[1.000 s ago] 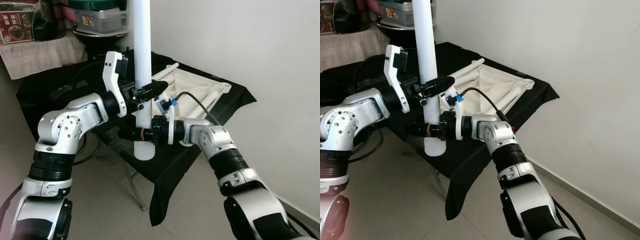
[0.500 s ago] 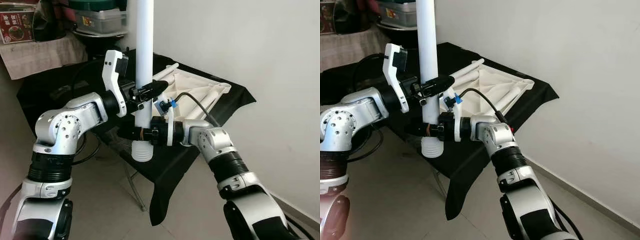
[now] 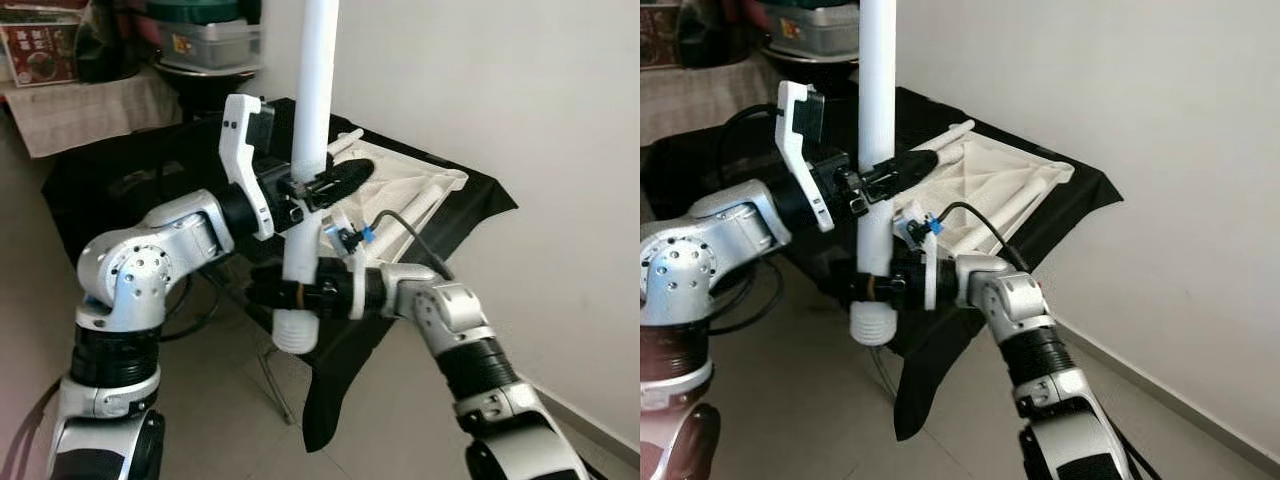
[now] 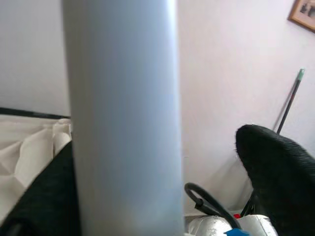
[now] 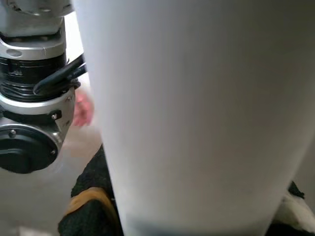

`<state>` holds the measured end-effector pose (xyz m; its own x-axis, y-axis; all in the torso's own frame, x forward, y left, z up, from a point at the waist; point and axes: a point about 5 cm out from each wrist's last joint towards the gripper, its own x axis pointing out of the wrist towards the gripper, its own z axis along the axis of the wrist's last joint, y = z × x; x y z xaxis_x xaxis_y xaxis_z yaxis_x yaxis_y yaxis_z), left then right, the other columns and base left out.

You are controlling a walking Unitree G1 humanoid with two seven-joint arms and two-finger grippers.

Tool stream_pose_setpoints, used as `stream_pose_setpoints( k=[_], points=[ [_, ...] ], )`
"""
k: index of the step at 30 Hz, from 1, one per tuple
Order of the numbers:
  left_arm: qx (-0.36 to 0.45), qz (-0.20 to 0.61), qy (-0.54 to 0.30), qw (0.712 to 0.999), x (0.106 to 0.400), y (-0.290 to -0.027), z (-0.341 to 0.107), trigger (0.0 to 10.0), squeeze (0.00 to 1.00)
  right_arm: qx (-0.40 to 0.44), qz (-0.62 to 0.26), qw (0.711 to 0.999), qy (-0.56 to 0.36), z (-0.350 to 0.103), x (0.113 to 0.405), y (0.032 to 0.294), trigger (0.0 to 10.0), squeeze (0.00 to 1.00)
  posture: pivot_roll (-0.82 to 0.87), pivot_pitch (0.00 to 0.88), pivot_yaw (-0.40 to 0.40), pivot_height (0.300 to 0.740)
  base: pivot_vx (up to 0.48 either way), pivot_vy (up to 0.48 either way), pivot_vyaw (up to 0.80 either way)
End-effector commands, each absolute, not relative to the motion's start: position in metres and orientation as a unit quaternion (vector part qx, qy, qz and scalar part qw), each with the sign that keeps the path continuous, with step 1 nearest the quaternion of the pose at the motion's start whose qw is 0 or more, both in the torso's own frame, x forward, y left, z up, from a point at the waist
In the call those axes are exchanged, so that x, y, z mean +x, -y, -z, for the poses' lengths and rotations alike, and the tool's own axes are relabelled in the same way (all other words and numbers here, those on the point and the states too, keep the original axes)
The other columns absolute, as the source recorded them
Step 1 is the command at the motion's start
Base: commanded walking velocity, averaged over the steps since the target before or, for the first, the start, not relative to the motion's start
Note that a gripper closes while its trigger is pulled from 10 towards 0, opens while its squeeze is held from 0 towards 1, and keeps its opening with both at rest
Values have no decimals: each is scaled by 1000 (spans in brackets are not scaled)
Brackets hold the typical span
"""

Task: Building children table

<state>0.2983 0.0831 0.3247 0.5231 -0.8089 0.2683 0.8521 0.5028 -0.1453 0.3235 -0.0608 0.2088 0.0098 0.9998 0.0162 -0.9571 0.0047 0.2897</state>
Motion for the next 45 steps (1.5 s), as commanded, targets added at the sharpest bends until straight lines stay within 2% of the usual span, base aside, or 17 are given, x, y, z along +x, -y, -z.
stream_pose_setpoints(
  k=[1, 2, 14, 19, 26, 32, 36, 40, 41, 45],
  points=[
    [-116, 492, 74, 859, 296, -72, -322, 10000, 1000, 99, -716, 685, -87, -216, 319, 55, 0, 0, 71, 0, -103, 740, 0, 0, 0],
    [-117, 492, 74, 859, 296, -72, -323, 10000, 0, 99, -715, 686, -88, -216, 319, 54, 0, 0, 73, 0, -99, 740, 0, 0, 0],
    [-112, 469, 78, 873, 302, -95, -334, 10000, 0, 94, -705, 698, -85, -217, 320, 55, 0, 0, 78, 0, -97, 740, 0, 0, 0],
    [-98, 458, 81, 880, 308, -119, -343, 10000, 0, 92, -688, 714, -87, -218, 327, 60, 0, 0, 73, 0, -92, 740, 0, 0, 0],
    [-95, 456, 71, 882, 320, -130, -351, 10000, 0, 84, -691, 711, -95, -218, 327, 65, 0, 0, 71, 0, -91, 740, 0, 0, 0],
    [-122, 482, 50, 866, 326, -126, -354, 10000, 0, 70, -707, 696, -104, -215, 322, 65, 0, 0, 66, 0, -87, 740, 0, 0, 0],
    [-152, 538, 26, 829, 329, -120, -360, 10000, 0, 39, -726, 676, -124, -205, 313, 60, 0, 0, 64, 2, -80, 740, 0, 0, 0],
    [-153, 549, 26, 822, 330, -121, -362, 10000, 0, 29, -727, 674, -129, -202, 313, 59, 0, 0, 63, 3, -79, 740, 0, 0, 0],
    [-152, 550, 31, 821, 330, -122, -363, 0, 0, 28, -727, 674, -129, -201, 313, 59, 0, 0, 64, 6, -78, 740, 0, 0, 0],
    [-155, 552, 38, 818, 331, -123, -366, 0, 0, 27, -725, 676, -131, -201, 314, 59, 0, 0, 66, 7, -79, 740, 0, 0, 0]
  ],
)
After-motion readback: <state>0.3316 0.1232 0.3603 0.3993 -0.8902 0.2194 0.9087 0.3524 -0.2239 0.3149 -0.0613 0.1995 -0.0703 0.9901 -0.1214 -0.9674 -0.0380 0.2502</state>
